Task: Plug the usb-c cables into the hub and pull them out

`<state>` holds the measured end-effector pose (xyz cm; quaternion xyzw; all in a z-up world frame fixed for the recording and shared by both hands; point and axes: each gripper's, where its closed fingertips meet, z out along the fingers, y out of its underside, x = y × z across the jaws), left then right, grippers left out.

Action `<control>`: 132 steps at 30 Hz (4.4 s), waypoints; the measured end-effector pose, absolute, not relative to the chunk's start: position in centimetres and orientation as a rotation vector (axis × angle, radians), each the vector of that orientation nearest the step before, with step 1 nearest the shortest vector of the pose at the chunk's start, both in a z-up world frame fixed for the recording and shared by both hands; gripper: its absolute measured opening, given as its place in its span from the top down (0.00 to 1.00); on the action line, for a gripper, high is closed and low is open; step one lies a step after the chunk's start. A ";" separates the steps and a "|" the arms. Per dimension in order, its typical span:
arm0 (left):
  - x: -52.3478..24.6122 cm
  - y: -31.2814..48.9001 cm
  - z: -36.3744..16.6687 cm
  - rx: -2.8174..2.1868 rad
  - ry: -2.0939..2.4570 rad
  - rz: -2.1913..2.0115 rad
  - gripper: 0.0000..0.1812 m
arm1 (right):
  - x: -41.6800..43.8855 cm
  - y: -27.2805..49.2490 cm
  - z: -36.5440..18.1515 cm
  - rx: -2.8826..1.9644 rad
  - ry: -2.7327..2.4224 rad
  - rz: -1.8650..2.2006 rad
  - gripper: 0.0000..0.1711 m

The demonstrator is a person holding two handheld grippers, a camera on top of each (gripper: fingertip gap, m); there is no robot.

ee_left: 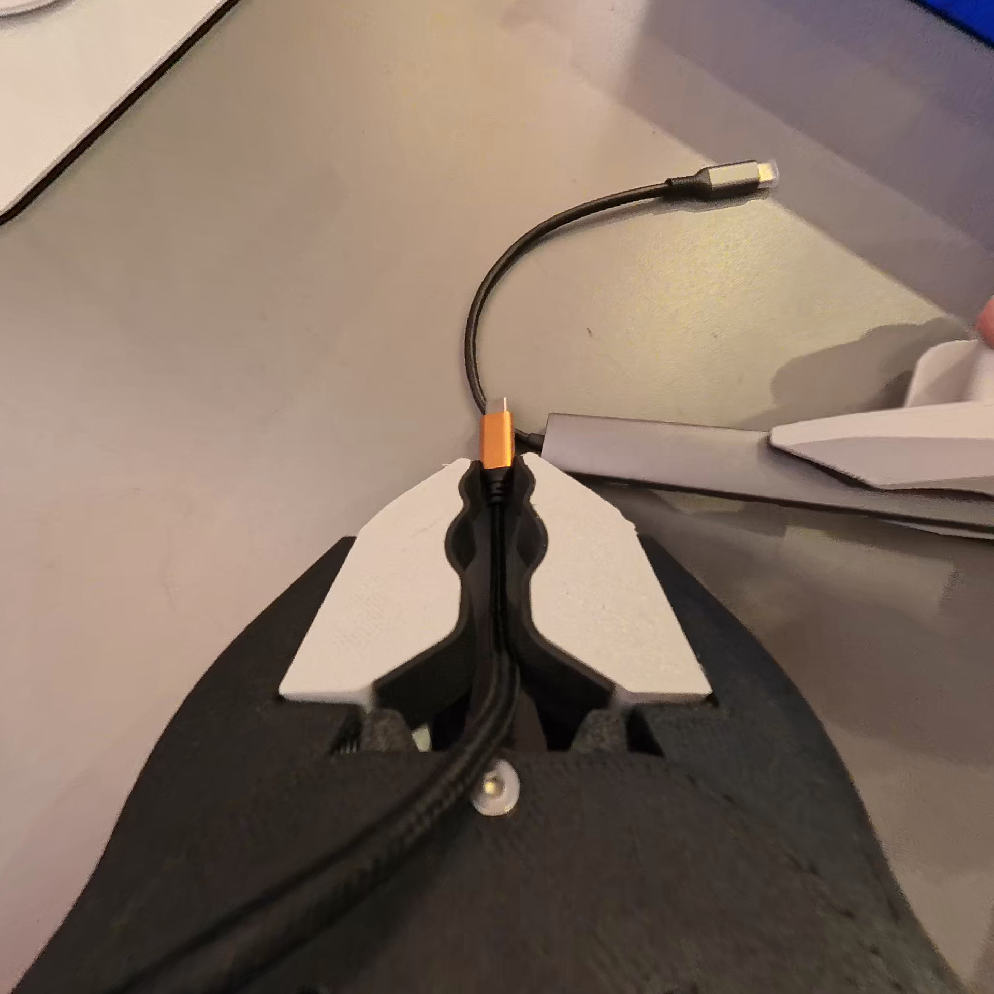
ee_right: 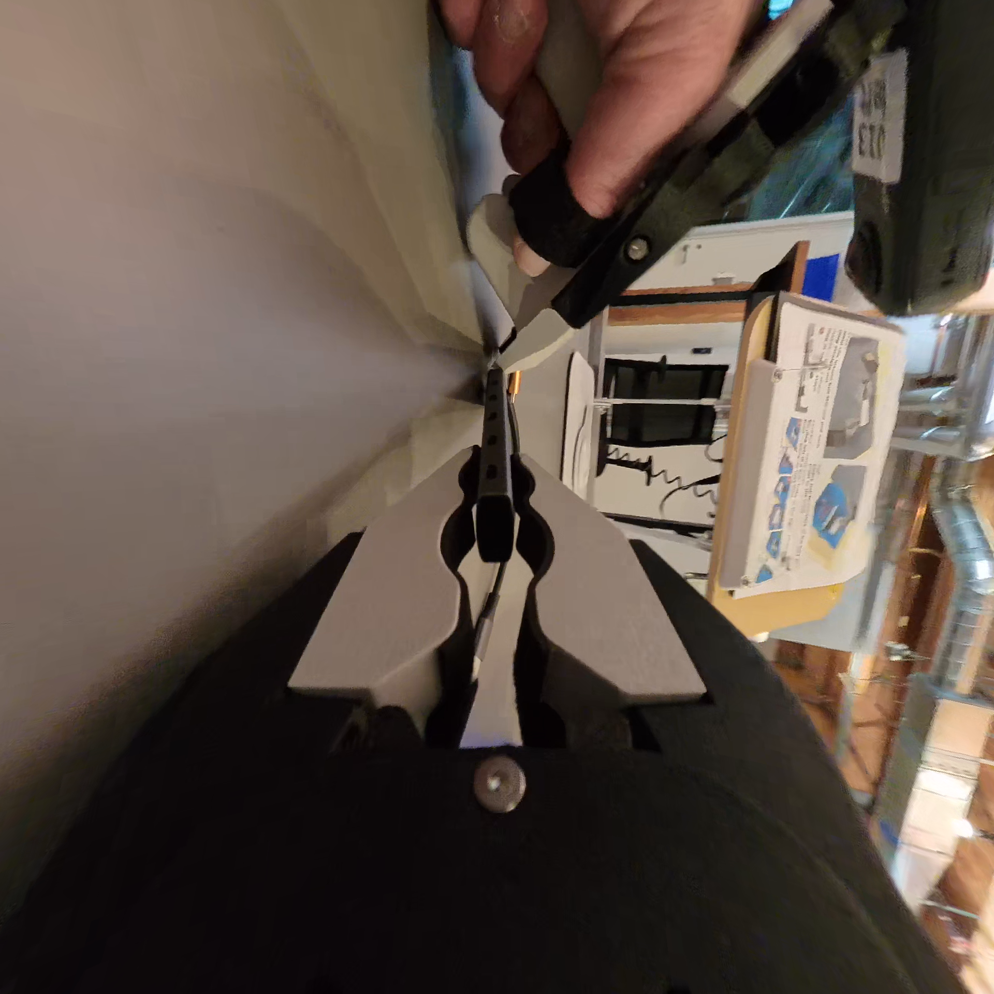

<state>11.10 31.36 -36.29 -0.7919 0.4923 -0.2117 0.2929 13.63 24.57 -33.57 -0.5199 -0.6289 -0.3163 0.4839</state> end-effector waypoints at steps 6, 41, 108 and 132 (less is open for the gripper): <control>11.0 31.5 -31.5 -1.992 1.100 -0.694 0.94 | 15.2 25.4 -30.4 -1.384 -1.395 -0.668 0.96; 15.1 21.7 -23.7 -1.753 1.563 -0.566 0.94 | 16.7 24.8 -24.2 -1.347 -1.339 -0.653 0.96; -3.5 17.9 -18.5 -1.729 1.150 -0.363 0.81 | 21.8 26.0 -29.0 -1.713 -1.114 -0.523 0.96; -22.4 25.5 -18.9 -1.787 0.699 0.272 0.98 | 21.3 25.8 -30.0 -1.722 -1.125 -0.503 0.96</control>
